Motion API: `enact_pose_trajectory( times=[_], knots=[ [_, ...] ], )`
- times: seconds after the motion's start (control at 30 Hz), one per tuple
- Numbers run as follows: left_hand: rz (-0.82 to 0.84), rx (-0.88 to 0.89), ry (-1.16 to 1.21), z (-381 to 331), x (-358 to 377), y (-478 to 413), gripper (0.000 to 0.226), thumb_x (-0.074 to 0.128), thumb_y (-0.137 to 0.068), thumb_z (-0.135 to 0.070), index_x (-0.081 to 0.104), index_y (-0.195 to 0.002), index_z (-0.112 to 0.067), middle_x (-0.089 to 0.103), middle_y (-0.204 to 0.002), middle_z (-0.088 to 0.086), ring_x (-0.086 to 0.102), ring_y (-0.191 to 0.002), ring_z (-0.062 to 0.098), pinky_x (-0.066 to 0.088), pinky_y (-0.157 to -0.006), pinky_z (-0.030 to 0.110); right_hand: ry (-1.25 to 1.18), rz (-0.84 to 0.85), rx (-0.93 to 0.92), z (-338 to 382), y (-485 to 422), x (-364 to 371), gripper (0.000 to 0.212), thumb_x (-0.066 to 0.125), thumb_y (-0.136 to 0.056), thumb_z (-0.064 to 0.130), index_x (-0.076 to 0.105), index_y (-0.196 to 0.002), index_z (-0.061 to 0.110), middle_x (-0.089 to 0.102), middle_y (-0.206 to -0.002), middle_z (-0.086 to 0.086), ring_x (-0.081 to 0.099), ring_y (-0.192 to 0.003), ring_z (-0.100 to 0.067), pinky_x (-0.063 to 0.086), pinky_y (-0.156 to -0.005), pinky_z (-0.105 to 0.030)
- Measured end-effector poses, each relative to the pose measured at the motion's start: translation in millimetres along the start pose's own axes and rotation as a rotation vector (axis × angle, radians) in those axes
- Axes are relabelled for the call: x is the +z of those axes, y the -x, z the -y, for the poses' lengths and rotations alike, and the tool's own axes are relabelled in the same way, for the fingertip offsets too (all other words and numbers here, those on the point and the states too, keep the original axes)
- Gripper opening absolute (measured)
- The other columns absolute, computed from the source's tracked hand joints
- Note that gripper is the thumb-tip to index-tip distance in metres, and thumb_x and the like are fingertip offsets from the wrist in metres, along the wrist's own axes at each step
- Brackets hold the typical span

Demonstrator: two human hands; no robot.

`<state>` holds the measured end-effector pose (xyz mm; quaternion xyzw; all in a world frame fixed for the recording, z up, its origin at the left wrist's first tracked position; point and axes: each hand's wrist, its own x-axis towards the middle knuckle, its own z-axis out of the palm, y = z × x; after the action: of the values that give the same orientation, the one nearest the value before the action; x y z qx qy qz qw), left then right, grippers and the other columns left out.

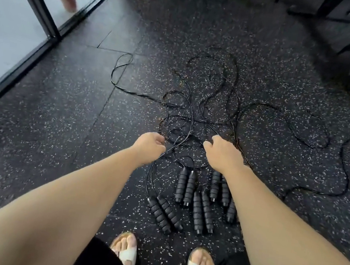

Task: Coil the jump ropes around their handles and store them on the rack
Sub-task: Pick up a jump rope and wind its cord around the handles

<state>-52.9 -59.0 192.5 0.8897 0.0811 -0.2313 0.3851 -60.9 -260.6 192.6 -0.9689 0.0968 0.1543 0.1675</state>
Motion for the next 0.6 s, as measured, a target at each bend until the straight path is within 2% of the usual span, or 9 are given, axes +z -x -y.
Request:
enact_pose_trajectory(
  times=[0.03,0.13,0.2,0.27,0.33,0.37,0.4,0.5,0.6],
  knots=[
    [0.023,-0.024,0.003,8,6,-9,0.040,0.055,-0.099,-0.011,0.052,-0.138,-0.008,0.060,-0.133,0.008,0.060,-0.083,0.017,0.046,-0.063,0.022,0.002,0.049,0.000,-2,-10,7,0.027,0.029,-0.100,0.031,0.047,-0.101,0.011,0.059,-0.119,-0.017,0.053,-0.104,-0.032,0.041,-0.085,-0.041],
    [0.103,-0.104,-0.013,34,26,-32,0.037,0.059,-0.097,-0.011,0.057,-0.133,-0.006,0.062,-0.132,0.009,0.060,-0.111,0.024,0.045,-0.092,0.027,0.007,0.159,0.001,-3,-37,31,0.026,0.032,-0.099,0.027,0.046,-0.085,0.010,0.060,-0.108,-0.015,0.049,-0.089,-0.029,0.041,-0.078,-0.035],
    [0.162,-0.159,-0.042,52,45,-43,0.039,0.062,-0.096,-0.012,0.057,-0.134,-0.005,0.060,-0.134,0.010,0.056,-0.122,0.026,0.041,-0.102,0.031,-0.014,0.184,0.016,-4,-52,44,0.030,0.034,-0.098,0.023,0.041,-0.074,0.006,0.056,-0.092,-0.011,0.049,-0.087,-0.029,0.038,-0.074,-0.034],
    [0.194,-0.223,-0.068,73,66,-53,0.032,0.064,-0.093,-0.013,0.062,-0.125,-0.006,0.062,-0.128,0.011,0.058,-0.117,0.027,0.043,-0.099,0.030,-0.004,0.173,0.009,-4,-62,51,0.032,0.036,-0.098,0.021,0.038,-0.067,0.012,0.050,-0.083,-0.007,0.050,-0.086,-0.029,0.038,-0.072,-0.033],
    [0.162,-0.313,-0.097,95,90,-63,0.009,0.066,-0.089,-0.016,0.060,-0.094,-0.013,0.062,-0.101,0.008,0.058,-0.094,0.025,0.045,-0.082,0.028,0.002,0.162,0.000,-4,-68,61,0.036,0.034,-0.099,0.016,0.033,-0.063,0.017,0.046,-0.083,-0.002,0.047,-0.088,-0.026,0.040,-0.074,-0.033],
    [0.132,-0.368,-0.083,103,102,-67,0.019,0.070,-0.085,-0.021,0.054,-0.092,-0.012,0.059,-0.095,0.006,0.056,-0.089,0.024,0.047,-0.079,0.028,0.020,0.167,-0.002,-5,-71,69,0.038,0.033,-0.100,0.014,0.029,-0.062,0.018,0.043,-0.085,0.000,0.046,-0.090,-0.024,0.041,-0.076,-0.033],
    [0.119,-0.442,-0.059,109,112,-70,0.038,0.075,-0.081,-0.028,0.051,-0.105,-0.009,0.059,-0.101,0.007,0.057,-0.095,0.025,0.049,-0.083,0.030,0.029,0.163,-0.008,-6,-72,77,0.039,0.033,-0.100,0.013,0.028,-0.062,0.019,0.042,-0.086,0.001,0.046,-0.092,-0.024,0.041,-0.077,-0.033],
    [0.083,-0.666,-0.058,127,144,-77,0.113,0.082,-0.071,-0.053,0.016,-0.148,-0.004,0.034,-0.147,0.018,0.037,-0.136,0.036,0.035,-0.110,0.044,0.078,0.164,-0.002,-17,-82,102,0.036,0.036,-0.099,0.014,0.033,-0.063,0.018,0.049,-0.085,-0.003,0.048,-0.086,-0.026,0.046,-0.074,-0.035],
    [0.102,-0.750,-0.058,137,171,-75,0.138,0.082,-0.064,-0.063,-0.011,-0.154,-0.015,0.013,-0.157,0.018,0.019,-0.145,0.037,0.026,-0.115,0.050,0.071,0.131,0.025,-25,-89,116,0.036,0.036,-0.099,0.010,0.036,-0.064,0.015,0.045,-0.077,0.000,0.046,-0.081,-0.026,0.047,-0.071,-0.034]
  ],
)
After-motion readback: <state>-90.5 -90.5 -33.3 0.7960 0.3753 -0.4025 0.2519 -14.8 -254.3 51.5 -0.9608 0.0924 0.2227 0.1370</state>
